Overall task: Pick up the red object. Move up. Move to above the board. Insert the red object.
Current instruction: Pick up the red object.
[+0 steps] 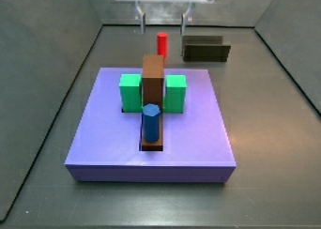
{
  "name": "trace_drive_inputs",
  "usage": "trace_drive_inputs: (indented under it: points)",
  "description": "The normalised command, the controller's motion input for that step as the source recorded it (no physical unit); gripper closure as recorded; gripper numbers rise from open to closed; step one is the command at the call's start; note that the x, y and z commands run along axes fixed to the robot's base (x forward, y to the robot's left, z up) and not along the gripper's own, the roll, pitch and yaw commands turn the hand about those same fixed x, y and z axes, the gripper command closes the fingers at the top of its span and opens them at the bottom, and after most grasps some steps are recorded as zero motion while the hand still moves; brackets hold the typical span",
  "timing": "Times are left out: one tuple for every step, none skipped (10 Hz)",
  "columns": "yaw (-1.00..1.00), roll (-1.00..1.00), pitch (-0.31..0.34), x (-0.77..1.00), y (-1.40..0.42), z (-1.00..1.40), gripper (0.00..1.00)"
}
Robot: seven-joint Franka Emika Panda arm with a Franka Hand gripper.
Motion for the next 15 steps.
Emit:
trace_drive_inputs:
  points:
    - [-0.04,0.00,0.000,0.00,0.00,-0.34,0.00]
    - [-0.05,0.00,-0.009,0.01,0.00,-0.31,0.00]
    - [-0.06,0.00,-0.010,0.00,0.00,-0.35,0.00]
    - [-0.04,0.00,-0.016,0.01,0.00,-0.39,0.00]
    - [-0.04,0.01,-0.019,0.05,0.00,-0.35,0.00]
    - [-0.06,0.06,0.000,0.07,0.00,-0.28,0.00]
    - [-0.07,0.21,0.000,0.07,0.00,-0.13,0.00]
    - [-0.04,0.32,0.000,0.08,-0.07,-0.08,0.00]
    - [-0.08,0.37,0.000,0.10,-0.07,-0.04,0.00]
    - [-0.08,0.31,0.000,0.09,-0.08,0.00,0.00]
    - [-0.08,0.19,0.000,0.02,-0.01,0.00,0.00]
    - [-0.13,0.16,0.001,0.00,0.06,0.00,0.00]
    - [-0.12,0.14,0.000,0.00,0.03,0.00,0.00]
    - [-0.03,0.12,0.000,0.00,0.00,0.00,0.00]
    - [0.00,0.03,0.000,0.00,0.00,0.00,0.00]
